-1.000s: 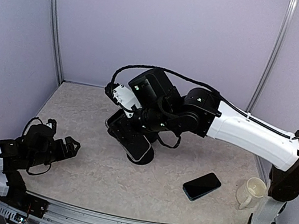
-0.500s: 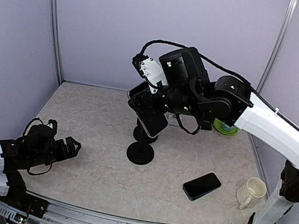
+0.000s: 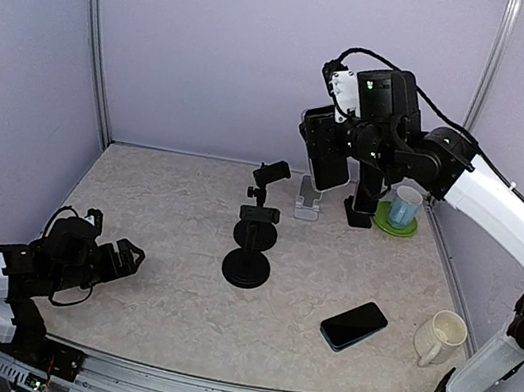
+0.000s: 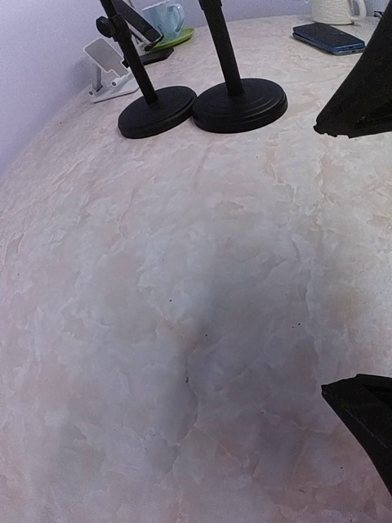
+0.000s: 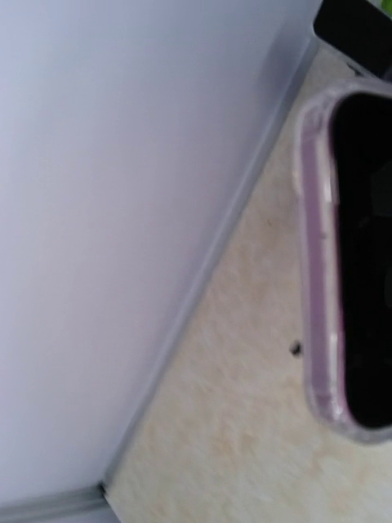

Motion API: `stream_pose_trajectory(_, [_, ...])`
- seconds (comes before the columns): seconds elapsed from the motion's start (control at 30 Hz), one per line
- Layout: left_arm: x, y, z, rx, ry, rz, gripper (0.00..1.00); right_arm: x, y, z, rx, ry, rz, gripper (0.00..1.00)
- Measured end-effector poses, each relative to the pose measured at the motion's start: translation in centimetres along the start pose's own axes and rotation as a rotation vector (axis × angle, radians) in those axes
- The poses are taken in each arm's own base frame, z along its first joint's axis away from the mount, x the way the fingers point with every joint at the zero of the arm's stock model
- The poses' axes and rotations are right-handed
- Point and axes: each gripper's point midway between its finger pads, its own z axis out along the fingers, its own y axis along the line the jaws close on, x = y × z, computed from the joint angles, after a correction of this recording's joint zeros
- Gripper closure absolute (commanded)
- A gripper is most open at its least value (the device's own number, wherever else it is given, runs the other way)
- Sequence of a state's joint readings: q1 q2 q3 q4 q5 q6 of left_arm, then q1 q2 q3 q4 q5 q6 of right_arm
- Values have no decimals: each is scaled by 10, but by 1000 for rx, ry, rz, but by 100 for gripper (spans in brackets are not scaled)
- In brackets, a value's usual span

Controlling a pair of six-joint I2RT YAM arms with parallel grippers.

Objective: Place the phone on the phone stand

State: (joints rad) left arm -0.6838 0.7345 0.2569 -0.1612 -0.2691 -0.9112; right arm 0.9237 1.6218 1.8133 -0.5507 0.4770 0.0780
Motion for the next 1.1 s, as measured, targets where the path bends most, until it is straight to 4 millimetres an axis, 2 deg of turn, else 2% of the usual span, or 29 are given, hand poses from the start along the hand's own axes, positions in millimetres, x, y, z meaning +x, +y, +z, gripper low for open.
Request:
stream_pose_trajectory(0.13, [0,-3,1,10,0,-1,1,5,-18,12,51,-22,27,62])
stream_pose_trajectory(0.33, [1,-5,4,16,5,9,1,27,-37,33,104,-20,49,62])
stream_pose_trajectory(0.57, [1,-7,7,15,11,45,1,43,-74,54,180,-47,121,62])
stream_pose_trajectory(0.73, [-5,-16,10,26,2,74,1,59,-97,66,223,-64,172,62])
stream_pose_trajectory(0.83, [-10,-22,10,35,-6,102,1,62,-108,75,246,-80,200,62])
stream_pose_trajectory(0.97, [-17,-32,11,55,-27,151,1,66,-117,89,273,-98,222,62])
stream_pose_trajectory(1.1, [-23,-39,13,73,-52,205,1,80,-121,109,297,-90,224,62])
